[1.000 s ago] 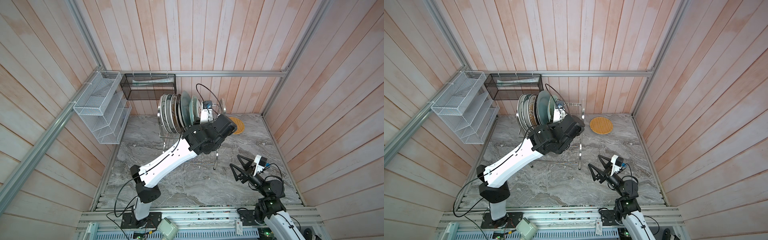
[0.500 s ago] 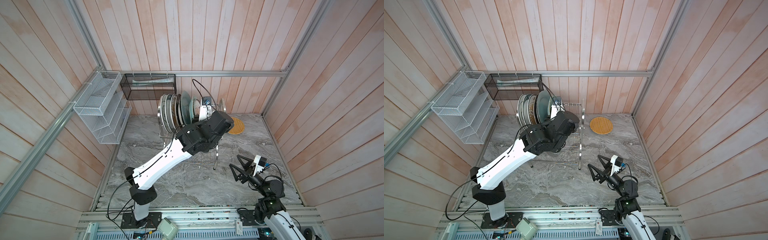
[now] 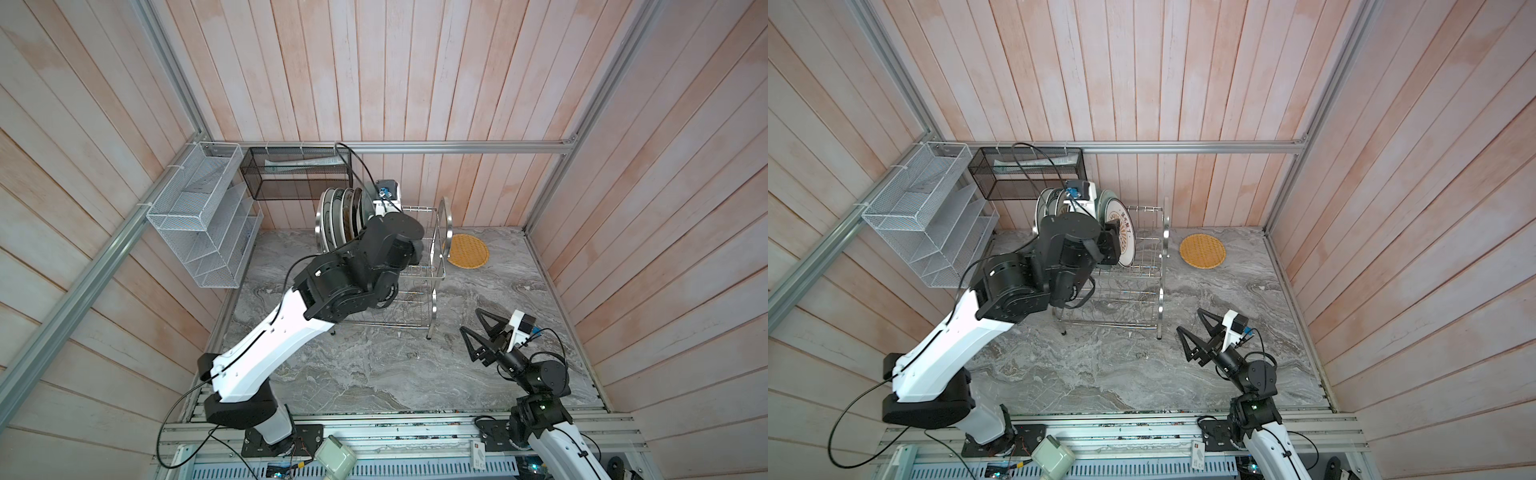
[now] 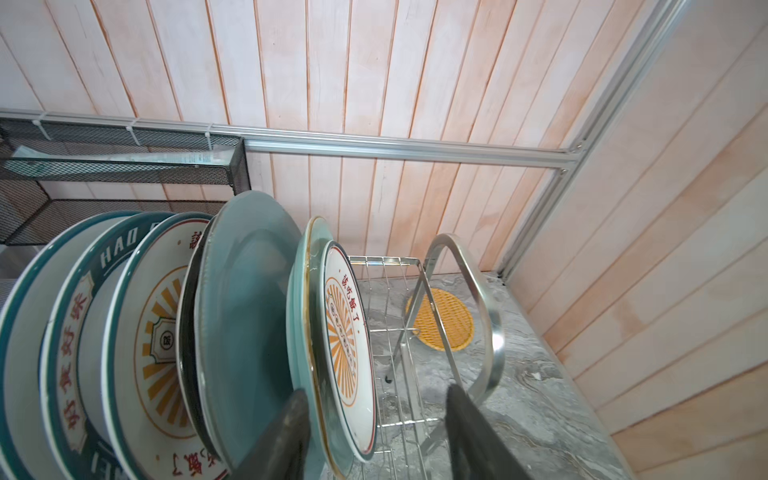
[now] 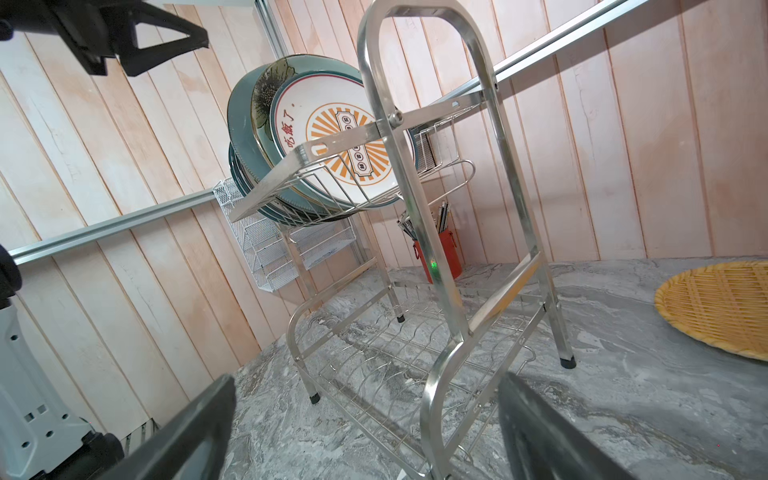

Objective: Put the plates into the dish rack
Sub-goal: 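Open the left gripper and draw it back toward the robot, then reach the right gripper to the yellow woven mat and grip its edge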

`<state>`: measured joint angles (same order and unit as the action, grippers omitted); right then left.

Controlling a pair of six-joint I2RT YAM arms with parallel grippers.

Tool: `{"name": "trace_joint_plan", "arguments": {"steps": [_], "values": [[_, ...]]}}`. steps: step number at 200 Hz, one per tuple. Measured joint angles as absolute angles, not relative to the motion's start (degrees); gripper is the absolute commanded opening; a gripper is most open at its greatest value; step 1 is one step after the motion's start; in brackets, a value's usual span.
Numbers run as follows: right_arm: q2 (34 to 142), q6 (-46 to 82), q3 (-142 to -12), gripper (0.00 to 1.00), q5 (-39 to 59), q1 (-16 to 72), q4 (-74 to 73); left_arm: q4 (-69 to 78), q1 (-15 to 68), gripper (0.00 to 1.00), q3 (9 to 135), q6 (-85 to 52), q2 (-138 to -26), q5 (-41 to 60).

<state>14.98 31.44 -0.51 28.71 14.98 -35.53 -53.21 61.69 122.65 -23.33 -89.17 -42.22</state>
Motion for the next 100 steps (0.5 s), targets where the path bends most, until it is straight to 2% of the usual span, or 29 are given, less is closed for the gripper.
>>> {"name": "trace_joint_plan", "arguments": {"steps": [30, 62, 100], "values": [[15.14, 31.97, -1.02, 0.98, 26.09, 14.98, -32.45, -46.57, 61.56, 0.99, 102.02, -22.41, -71.85, -34.68], [18.20, 33.41, -6.42, 0.98, 21.87, 14.98, -25.91, -39.97, 60.86, 1.00, 78.87, -21.17, -50.06, -28.18], [26.20, 36.01, -13.91, 0.98, 14.72, 14.96, -19.84, -35.75, 60.75, 1.00, 59.02, -20.34, -29.67, -25.39]]}}
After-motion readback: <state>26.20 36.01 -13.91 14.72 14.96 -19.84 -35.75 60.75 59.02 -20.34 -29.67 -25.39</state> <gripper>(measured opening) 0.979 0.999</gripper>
